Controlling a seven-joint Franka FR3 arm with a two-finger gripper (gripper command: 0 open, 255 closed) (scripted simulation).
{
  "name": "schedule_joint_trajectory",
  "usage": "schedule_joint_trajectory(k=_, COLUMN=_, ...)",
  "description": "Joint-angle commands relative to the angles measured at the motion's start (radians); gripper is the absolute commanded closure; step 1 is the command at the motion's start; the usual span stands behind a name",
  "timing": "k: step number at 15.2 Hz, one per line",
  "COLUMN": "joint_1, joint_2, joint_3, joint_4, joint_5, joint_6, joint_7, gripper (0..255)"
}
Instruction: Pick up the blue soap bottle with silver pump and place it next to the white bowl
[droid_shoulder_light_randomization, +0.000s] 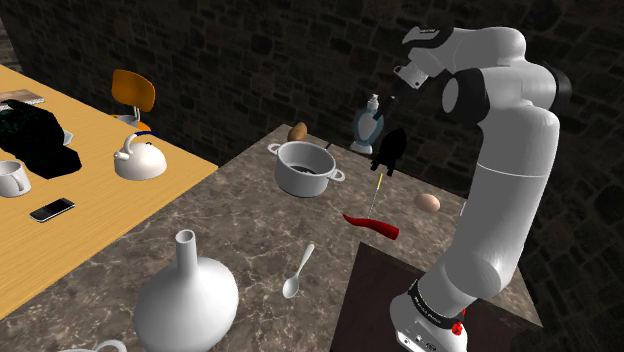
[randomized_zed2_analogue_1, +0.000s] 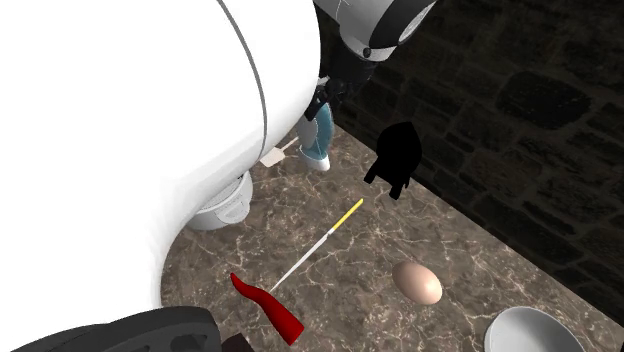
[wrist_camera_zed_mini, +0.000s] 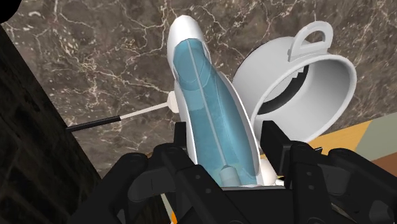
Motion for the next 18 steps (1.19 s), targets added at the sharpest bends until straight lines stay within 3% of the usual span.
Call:
schedule_joint_trajectory(k=1, joint_1=-0.007, joint_2=0.001, joint_3=-0.001, joint_4=0.029, joint_5=-0.001, joint_6=-0.025, joint_7=0.01, gripper=255)
schedule_joint_trajectory(k=18, joint_1=-0.094, joint_2=0.038, joint_3=0.004, joint_4=0.31, joint_5=0.026, joint_6=-0.254, joint_7=0.093, gripper=255)
